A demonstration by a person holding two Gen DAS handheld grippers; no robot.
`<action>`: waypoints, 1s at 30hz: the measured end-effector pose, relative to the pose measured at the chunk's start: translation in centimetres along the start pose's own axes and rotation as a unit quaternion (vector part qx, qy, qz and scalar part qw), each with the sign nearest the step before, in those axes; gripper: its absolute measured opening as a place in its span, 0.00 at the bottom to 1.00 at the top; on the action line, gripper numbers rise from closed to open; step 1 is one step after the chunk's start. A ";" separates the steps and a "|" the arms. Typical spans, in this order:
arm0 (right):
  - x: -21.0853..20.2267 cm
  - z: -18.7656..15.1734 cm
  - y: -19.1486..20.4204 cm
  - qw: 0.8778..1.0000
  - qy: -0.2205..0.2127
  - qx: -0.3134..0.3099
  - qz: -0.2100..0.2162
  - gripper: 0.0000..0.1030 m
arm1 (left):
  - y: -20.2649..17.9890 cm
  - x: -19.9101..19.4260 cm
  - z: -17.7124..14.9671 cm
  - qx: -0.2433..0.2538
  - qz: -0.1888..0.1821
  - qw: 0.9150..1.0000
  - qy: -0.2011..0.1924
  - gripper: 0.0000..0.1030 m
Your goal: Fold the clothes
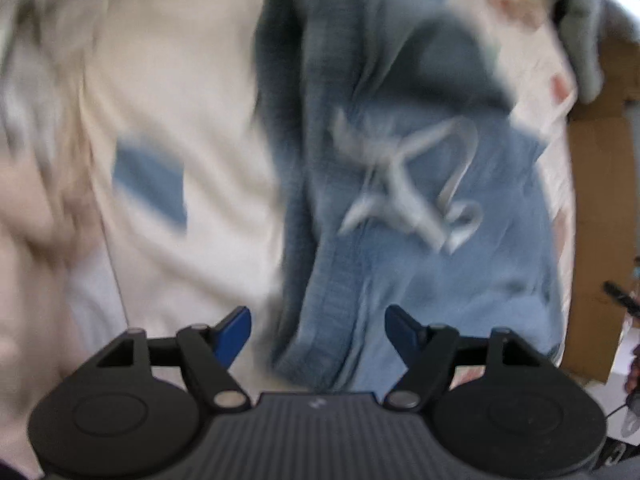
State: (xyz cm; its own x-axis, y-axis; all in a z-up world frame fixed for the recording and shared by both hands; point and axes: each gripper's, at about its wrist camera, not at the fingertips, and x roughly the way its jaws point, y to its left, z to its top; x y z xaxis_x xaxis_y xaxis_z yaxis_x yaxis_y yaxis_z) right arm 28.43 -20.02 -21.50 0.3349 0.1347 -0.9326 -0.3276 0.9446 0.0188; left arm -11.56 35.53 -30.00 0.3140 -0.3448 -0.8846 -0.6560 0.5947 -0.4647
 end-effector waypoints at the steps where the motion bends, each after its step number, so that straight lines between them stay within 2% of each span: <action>1: 0.7 0.4 0.3 1.000 -0.001 0.001 0.007 0.52 | -0.1 -1.0 1.0 0.011 -0.001 1.000 -0.011 0.74; 3: 1.9 0.9 0.9 1.000 0.000 -0.001 0.019 0.52 | -0.5 -2.5 3.4 0.029 0.008 0.999 -0.040 0.74; 6: 3.8 1.7 1.3 1.000 0.001 -0.003 0.022 0.53 | -2.3 -2.2 7.0 0.038 0.019 0.995 -0.085 0.74; 8: 4.8 2.3 1.3 1.000 -0.005 0.006 0.020 0.61 | -2.5 -2.3 8.9 0.035 0.021 0.993 -0.113 0.74; 11: 6.1 3.0 1.1 0.999 -0.016 0.013 0.030 0.63 | -2.3 -3.1 10.9 0.034 0.033 0.989 -0.138 0.74; 14: 7.4 3.4 0.5 0.999 -0.019 0.026 0.032 0.63 | -2.5 -3.2 12.5 0.048 0.045 0.987 -0.146 0.75; 16: 8.4 3.7 -0.1 0.998 -0.022 0.038 0.034 0.63 | -2.5 -2.5 13.7 0.051 0.016 0.988 -0.147 0.77; 18: 9.5 3.9 -0.8 0.998 -0.026 0.051 0.038 0.63 | -2.8 -1.1 14.9 0.052 0.004 0.988 -0.145 0.77; 23: 12.5 4.2 -2.1 0.996 -0.020 0.076 0.049 0.69 | -4.3 0.6 16.9 0.107 0.005 0.986 -0.126 0.77; 28: 14.8 3.8 -2.8 0.994 0.001 0.074 0.079 0.73 | -5.6 2.4 18.4 0.141 0.003 0.985 -0.096 0.77; 30: 15.3 3.3 -2.6 0.995 0.013 0.060 0.082 0.78 | -6.0 3.5 18.7 0.158 0.001 0.984 -0.077 0.76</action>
State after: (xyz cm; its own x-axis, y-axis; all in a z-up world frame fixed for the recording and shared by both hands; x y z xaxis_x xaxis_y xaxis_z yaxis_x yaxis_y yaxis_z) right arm 37.29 -19.40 -34.61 0.2632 0.2830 -0.9223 -0.2683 0.9398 0.2118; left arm 6.30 44.37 -31.03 0.4294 -0.2443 -0.8695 -0.4182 0.7995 -0.4312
